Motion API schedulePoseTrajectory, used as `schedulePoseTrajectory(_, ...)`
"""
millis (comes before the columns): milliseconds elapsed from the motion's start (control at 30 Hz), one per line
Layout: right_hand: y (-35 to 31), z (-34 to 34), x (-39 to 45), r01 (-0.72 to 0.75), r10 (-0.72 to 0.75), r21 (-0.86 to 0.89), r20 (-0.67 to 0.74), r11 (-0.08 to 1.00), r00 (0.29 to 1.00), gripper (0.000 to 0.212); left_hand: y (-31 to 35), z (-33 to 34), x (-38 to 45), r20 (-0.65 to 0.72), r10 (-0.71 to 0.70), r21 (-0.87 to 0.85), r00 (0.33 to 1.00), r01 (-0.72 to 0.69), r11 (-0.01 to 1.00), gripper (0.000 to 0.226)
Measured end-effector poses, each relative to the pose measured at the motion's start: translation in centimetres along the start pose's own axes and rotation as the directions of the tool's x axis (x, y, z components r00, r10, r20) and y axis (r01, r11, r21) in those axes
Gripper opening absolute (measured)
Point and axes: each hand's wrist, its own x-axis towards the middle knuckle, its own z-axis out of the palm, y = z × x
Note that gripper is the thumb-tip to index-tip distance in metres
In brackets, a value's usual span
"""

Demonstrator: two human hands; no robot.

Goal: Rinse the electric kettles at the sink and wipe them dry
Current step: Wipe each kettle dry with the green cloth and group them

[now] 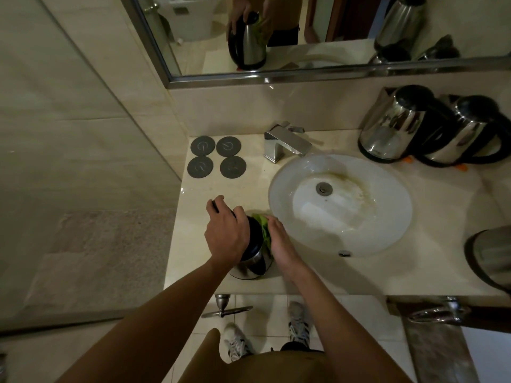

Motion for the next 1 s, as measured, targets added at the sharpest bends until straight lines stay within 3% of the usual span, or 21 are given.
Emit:
schedulePoseTrajectory(133, -0.2, -1.3, 3.3, -0.058, 0.072, -0.157, 0.087, 0.986, 0.994, 0.051, -0.1, -0.2, 0.3, 0.028, 0.021, 0.035, 0.999, -0.022, 0.999, 0.040)
schedulePoseTrajectory(200, 0.9, -1.7, 3.9, -0.147, 0.160, -0.151, 0.081, 0.978, 0.984, 0.050, -0.3, -0.3, 0.3, 0.043, 0.041, 0.049, 0.998, -0.043, 0.998, 0.039)
schedulePoseTrajectory(300, 3.3, -0.8, 2.2, -0.279, 0.278, 0.067, 0.026, 0.958, 0.960, 0.053, -0.5, -0.5, 0.4, 0.049, 0.087, 0.038, 0.995, -0.089, 0.995, 0.037)
schedulePoseTrajectory(367, 5.3, 0.6, 0.4, -0.290, 0.310, 0.252, -0.043, 0.923, 0.950, 0.060, -0.4, -0.5, 0.4, 0.044, 0.074, 0.042, 0.996, -0.076, 0.996, 0.038)
schedulePoseTrajectory(500, 7.2, 4.1, -2.9, -0.315, 0.382, 0.574, 0.004, 0.756, 0.924, 0.057, -0.1, -0.5, 0.3, 0.042, 0.062, 0.055, 0.997, -0.064, 0.996, 0.040)
schedulePoseTrajectory(667, 7.0, 5.3, -3.2, -0.300, 0.391, 0.689, 0.026, 0.660, 0.920, 0.050, -0.3, -0.5, 0.2, 0.047, 0.080, 0.057, 0.996, -0.082, 0.995, 0.040)
schedulePoseTrajectory(733, 6.7, 5.6, -2.5, -0.267, 0.401, 0.682, -0.042, 0.680, 0.915, 0.054, -0.3, -0.5, 0.3, 0.050, 0.078, 0.061, 0.996, -0.081, 0.995, 0.042)
schedulePoseTrajectory(867, 5.7, 3.7, -1.2, -0.212, 0.319, 0.485, -0.149, 0.849, 0.936, 0.063, -0.4, -0.5, 0.3, 0.064, 0.083, 0.058, 0.994, -0.087, 0.995, 0.042)
schedulePoseTrajectory(933, 3.6, 1.9, -0.6, -0.230, 0.282, 0.341, -0.111, 0.912, 0.953, 0.046, -0.4, -0.5, 0.4, 0.070, 0.084, 0.054, 0.994, -0.088, 0.995, 0.041)
schedulePoseTrajectory(1000, 1.5, 0.2, 0.6, -0.210, 0.222, 0.221, -0.029, 0.952, 0.975, 0.042, -0.4, -0.6, 0.5, 0.078, 0.091, 0.051, 0.993, -0.095, 0.994, 0.041)
